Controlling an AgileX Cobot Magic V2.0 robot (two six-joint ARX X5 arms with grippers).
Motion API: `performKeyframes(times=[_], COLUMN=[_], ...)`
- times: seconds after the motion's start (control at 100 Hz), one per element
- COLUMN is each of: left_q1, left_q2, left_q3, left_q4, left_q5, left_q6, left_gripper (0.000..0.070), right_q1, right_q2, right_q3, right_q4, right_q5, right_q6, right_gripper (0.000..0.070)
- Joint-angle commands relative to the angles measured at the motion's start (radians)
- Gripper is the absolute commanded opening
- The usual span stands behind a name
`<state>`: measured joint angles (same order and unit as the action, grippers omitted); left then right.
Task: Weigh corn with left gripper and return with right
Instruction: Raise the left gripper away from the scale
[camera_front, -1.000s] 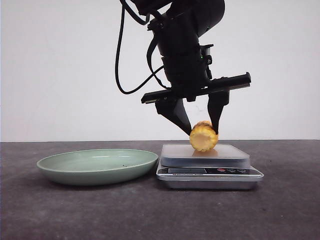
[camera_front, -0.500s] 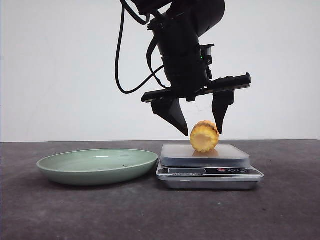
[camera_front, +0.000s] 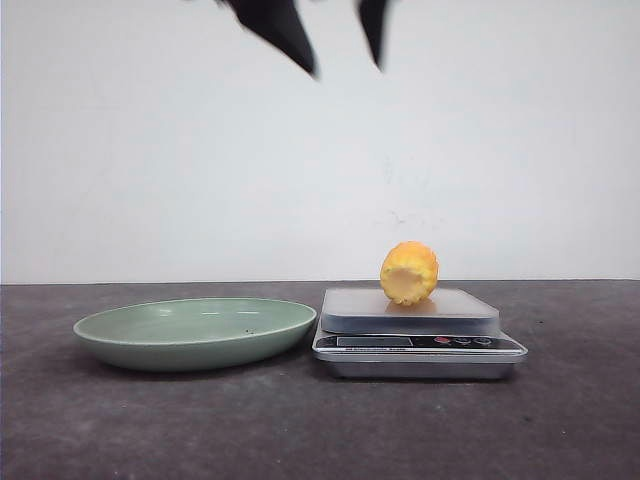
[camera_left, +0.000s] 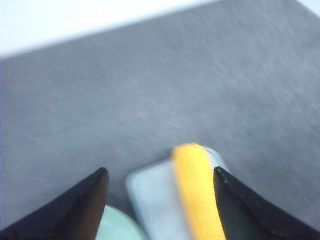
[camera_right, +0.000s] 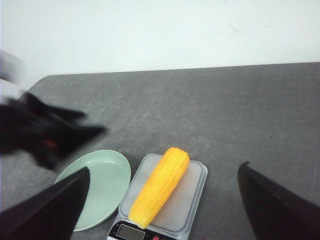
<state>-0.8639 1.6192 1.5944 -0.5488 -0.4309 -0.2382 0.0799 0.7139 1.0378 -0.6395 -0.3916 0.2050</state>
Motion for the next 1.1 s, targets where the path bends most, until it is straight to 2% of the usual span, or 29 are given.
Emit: performKeyframes(times=[0.0, 0.28, 0.48, 0.66, 0.84, 0.95, 1.09], left_q1=[0.010, 0.110, 0.204, 0.229, 0.229, 0.229, 0.229], left_q2=[-0.052, -0.353, -0.569, -0.805, -1.008, -1.078, -1.140], left_q3=[0.023, 0.022, 0.002, -0.089, -0.145, -0.153, -0.174], left_q4=[-0.027, -0.126, -0.265, -0.306, -0.389, -0.475, -0.586], left_q5=[-0.022, -0.051, -0.052, -0.051, -0.052, -0.066, -0.076], left_q6=[0.054, 0.166, 0.168, 0.185, 0.128, 0.063, 0.023], left_gripper=[0.0402, 0.0400, 0.0400, 0.0399, 0.0392, 0.0387, 0.0383], right_q1=[0.004, 0.004, 0.004, 0.004, 0.004, 0.005, 0.019], right_q2=[0.003, 0.003, 0.003, 0.003, 0.003, 0.003, 0.003], right_q3=[0.019, 0.019, 0.019, 0.019, 0.019, 0.019, 0.019], right_q4=[0.008, 0.007, 0.006, 0.006, 0.008, 0.003, -0.016], right_q5=[0.000, -0.001, -0.001, -0.001, -0.001, -0.001, -0.001], right_q6=[-0.012, -0.012, -0.024, -0.034, -0.041, -0.051, -0.061], right_gripper=[0.0579, 0.0579, 0.0579, 0.0580, 0.0579, 0.0579, 0.0579])
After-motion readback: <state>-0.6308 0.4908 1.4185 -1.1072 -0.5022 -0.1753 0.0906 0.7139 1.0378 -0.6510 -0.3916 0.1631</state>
